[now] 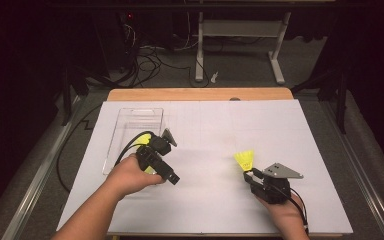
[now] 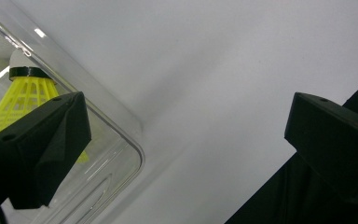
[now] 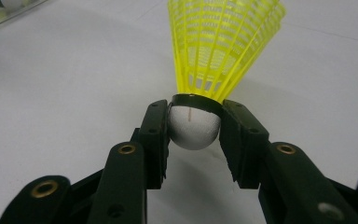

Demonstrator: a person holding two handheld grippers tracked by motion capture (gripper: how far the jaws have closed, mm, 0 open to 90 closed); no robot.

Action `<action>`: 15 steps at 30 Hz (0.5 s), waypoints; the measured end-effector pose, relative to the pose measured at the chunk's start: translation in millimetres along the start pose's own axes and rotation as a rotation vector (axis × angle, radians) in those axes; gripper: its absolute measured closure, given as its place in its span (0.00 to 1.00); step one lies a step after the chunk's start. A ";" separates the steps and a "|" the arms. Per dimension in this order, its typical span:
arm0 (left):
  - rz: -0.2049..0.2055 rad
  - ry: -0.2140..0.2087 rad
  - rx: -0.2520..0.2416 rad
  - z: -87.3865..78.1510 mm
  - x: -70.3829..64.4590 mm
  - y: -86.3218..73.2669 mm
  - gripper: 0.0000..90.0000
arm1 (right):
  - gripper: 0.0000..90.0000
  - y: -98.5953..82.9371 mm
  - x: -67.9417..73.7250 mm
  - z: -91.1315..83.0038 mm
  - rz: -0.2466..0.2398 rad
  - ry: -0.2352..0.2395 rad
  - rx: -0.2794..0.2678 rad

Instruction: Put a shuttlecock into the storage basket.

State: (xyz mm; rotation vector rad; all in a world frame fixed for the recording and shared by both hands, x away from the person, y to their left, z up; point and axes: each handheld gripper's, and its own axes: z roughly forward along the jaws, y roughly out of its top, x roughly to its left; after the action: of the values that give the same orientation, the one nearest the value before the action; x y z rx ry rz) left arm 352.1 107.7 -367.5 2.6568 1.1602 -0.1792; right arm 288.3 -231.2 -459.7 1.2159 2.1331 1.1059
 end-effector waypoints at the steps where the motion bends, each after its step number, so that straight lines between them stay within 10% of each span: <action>1: 0.002 -0.001 0.000 0.2 -0.4 0.3 0.02 | 0.72 0.0 -0.2 0.2 -0.005 0.005 0.001; 15: 0.049 0.008 -0.006 -0.3 -10.5 3.2 0.03 | 0.72 2.7 14.2 6.6 -0.135 0.102 0.043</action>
State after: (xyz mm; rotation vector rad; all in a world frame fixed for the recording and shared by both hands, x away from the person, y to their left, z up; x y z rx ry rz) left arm 347.4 98.2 -364.6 2.6799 1.0948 -0.1560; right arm 287.0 -215.5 -461.2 1.0372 2.2899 1.0892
